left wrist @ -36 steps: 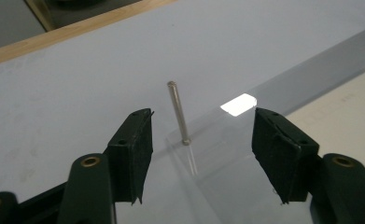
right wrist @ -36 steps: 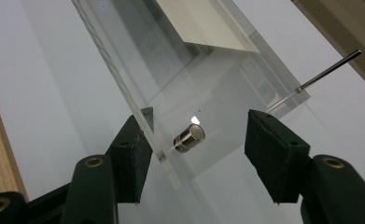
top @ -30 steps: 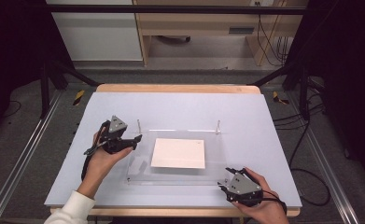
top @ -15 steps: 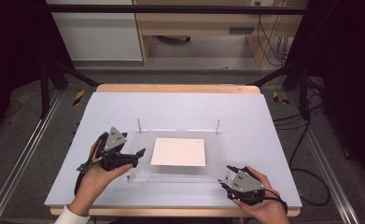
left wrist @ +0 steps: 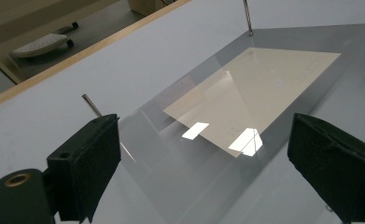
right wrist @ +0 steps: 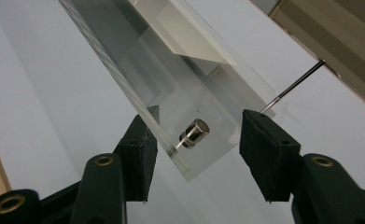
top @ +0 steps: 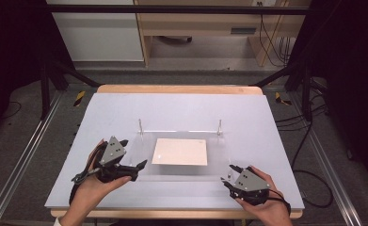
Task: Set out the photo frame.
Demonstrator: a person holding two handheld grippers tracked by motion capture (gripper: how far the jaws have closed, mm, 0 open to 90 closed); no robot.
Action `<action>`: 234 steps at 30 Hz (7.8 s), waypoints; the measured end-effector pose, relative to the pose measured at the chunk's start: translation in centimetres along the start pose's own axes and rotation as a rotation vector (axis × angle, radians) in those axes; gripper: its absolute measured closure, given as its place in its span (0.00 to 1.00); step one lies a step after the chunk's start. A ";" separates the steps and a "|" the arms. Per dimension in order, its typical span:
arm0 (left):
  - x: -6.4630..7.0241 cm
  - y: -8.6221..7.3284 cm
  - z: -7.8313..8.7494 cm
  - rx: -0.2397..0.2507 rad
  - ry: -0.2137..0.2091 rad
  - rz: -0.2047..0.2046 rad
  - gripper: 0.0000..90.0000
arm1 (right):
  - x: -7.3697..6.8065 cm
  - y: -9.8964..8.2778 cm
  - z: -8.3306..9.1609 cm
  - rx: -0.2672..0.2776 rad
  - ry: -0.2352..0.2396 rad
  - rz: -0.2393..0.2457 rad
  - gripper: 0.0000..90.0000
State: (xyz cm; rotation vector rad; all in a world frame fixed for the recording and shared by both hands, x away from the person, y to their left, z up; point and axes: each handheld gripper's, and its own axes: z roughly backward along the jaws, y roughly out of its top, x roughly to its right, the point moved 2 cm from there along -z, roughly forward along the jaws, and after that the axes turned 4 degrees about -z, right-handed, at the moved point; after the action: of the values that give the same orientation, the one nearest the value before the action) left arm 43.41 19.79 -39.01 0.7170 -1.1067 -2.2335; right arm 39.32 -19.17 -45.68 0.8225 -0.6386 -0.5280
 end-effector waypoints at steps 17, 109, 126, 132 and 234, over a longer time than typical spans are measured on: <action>1.8 -0.8 1.2 -0.025 -0.019 -0.147 0.11 | 0.5 0.7 0.3 -0.008 0.005 -0.028 0.53; 1.3 1.6 -0.5 -0.086 0.024 -0.273 0.70 | 4.2 6.3 0.2 0.006 0.079 -0.085 0.64; -2.0 5.2 -0.8 -0.119 -0.036 -0.229 0.70 | 8.1 10.2 -0.4 -0.076 0.152 -0.172 0.66; -2.8 6.0 -1.0 -0.135 -0.055 -0.220 0.70 | 8.5 10.2 -0.5 -0.028 0.144 -0.183 0.64; -5.8 -5.9 -1.7 0.007 0.085 0.114 0.12 | 14.9 13.1 -5.0 0.071 -0.020 -0.300 0.59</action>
State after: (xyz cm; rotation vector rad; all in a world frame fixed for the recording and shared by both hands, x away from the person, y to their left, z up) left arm 47.32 25.76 -43.45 0.7268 -1.0869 -2.0854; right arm 55.55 -18.81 -33.22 0.9884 -0.5569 -0.7897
